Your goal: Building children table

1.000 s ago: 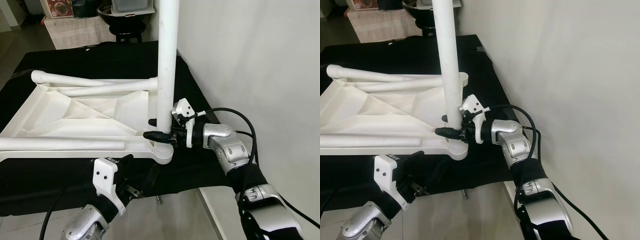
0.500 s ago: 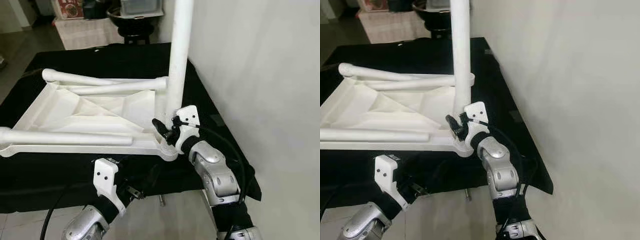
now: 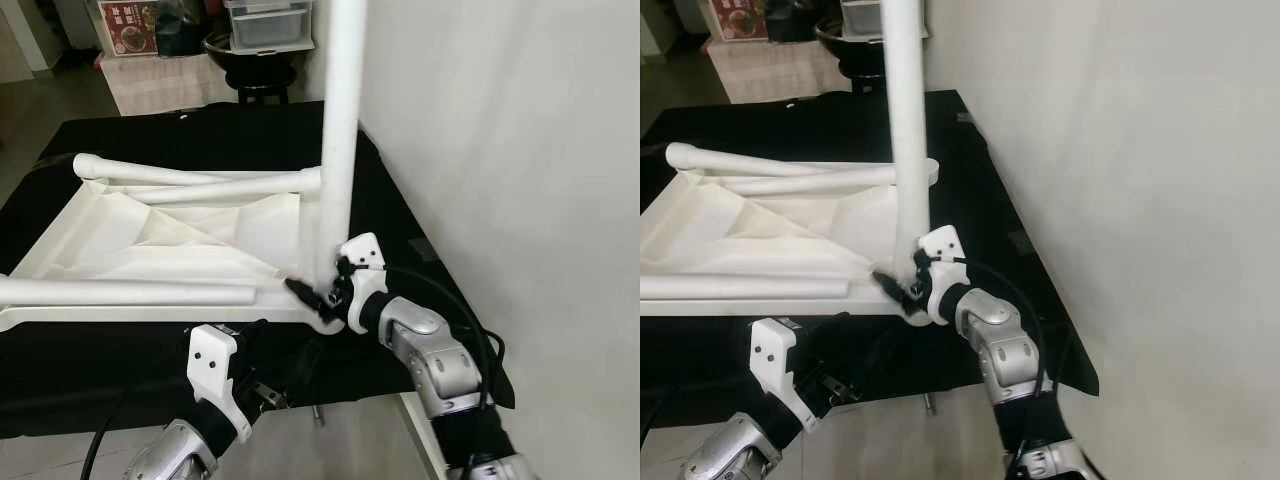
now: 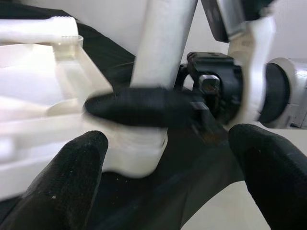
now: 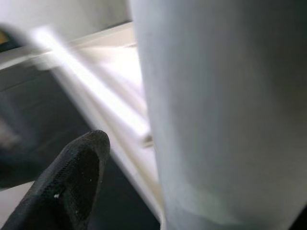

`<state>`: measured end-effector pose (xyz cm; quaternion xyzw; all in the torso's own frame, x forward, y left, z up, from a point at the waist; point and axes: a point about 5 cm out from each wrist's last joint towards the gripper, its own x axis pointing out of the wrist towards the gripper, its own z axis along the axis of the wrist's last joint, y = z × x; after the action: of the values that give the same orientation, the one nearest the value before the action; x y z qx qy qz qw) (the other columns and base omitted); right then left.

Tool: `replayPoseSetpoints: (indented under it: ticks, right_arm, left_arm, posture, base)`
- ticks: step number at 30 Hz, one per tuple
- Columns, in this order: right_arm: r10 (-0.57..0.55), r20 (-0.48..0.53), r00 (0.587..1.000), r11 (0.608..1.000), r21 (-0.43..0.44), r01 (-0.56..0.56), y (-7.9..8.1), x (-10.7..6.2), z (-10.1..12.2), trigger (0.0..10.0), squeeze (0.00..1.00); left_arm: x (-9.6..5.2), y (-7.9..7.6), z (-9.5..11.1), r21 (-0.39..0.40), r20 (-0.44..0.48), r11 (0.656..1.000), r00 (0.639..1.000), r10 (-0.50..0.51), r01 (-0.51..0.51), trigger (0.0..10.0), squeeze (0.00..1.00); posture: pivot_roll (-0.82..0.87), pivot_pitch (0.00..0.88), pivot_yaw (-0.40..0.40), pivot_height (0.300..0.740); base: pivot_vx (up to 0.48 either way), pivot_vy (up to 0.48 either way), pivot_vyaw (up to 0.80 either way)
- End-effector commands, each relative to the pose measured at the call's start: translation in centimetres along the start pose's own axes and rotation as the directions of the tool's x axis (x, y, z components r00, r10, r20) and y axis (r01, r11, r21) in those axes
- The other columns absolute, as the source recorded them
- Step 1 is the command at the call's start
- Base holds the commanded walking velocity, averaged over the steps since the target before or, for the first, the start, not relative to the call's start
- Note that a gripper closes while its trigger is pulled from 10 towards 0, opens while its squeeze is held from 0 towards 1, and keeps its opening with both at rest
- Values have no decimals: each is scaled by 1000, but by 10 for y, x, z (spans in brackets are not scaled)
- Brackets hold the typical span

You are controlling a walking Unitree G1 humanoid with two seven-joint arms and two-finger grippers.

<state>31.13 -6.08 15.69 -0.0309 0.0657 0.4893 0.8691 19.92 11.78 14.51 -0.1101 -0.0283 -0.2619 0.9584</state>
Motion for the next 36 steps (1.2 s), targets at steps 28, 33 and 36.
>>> replayPoseSetpoints:
  ticks: [28, 33, 36]
  right_arm:
    - [368, -56, 928, 920, -120, -373, -35, -7, 33, 0, 0]
    - [195, -70, 978, 980, -13, -196, -39, -13, 15, 0, 0]
    - [-139, -62, 988, 986, 80, 144, -49, -9, 7, 0, 0]
  left_arm:
    - [-1, 1, -5, -8, -18, 1000, 1000, 17, -17, 10000, 0]
    - [-1, 2, -4, -8, -17, 1000, 1000, 18, -18, 10000, 0]
    - [-2, 3, -4, -7, -18, 1000, 1000, 18, -18, 10000, 0]
  posture:
    - [25, 89, -31, 740]
    - [14, 103, -28, 740]
    - [-3, 104, -22, 740]
  base:
    - [0, 0, 0]
    - [0, 0, 0]
    - [0, 0, 0]
